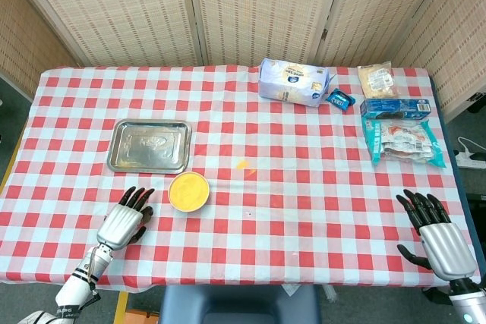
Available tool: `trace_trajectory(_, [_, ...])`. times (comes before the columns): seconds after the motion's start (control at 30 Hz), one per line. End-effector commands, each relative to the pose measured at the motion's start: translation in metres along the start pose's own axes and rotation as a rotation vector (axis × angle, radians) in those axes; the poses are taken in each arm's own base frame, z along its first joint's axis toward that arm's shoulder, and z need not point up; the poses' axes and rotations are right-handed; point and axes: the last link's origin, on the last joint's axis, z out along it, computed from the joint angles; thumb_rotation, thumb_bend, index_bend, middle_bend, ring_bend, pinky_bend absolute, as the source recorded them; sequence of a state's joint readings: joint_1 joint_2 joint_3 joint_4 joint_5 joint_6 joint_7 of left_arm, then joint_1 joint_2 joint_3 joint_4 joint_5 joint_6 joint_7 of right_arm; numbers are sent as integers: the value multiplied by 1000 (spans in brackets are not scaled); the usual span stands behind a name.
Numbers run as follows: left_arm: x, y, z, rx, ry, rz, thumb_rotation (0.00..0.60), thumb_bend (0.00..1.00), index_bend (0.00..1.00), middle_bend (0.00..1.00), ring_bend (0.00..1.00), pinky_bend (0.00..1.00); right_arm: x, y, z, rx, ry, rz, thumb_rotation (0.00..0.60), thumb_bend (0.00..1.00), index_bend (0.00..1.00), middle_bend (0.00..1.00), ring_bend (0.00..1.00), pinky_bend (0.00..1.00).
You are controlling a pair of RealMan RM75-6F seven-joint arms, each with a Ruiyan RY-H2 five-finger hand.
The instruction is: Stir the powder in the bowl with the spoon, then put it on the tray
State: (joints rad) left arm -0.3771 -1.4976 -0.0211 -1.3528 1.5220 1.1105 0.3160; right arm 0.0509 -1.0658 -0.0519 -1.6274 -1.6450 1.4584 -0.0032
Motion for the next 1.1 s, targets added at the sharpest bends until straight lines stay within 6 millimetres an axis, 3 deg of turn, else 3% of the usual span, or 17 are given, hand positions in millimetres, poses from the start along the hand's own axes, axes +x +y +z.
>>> trace_trajectory(0.03, [-2,-3,3,13,3,3,600,398,396,0,0,52,0,0,1,-2,-1,-2,600,147,0,0,0,0])
trace_trajectory(0.83, [-21,-27,-1,103,31,52,600,400,432,1,0,51,-6,-3,2,2,-33,-9,600,147,0,0,0,0])
trace_trajectory(1.1, [-26,-30,1,116,26,48,600,400,502,31,0,51,-5,-3,2,1,-31,-10,600,147,0,0,0,0])
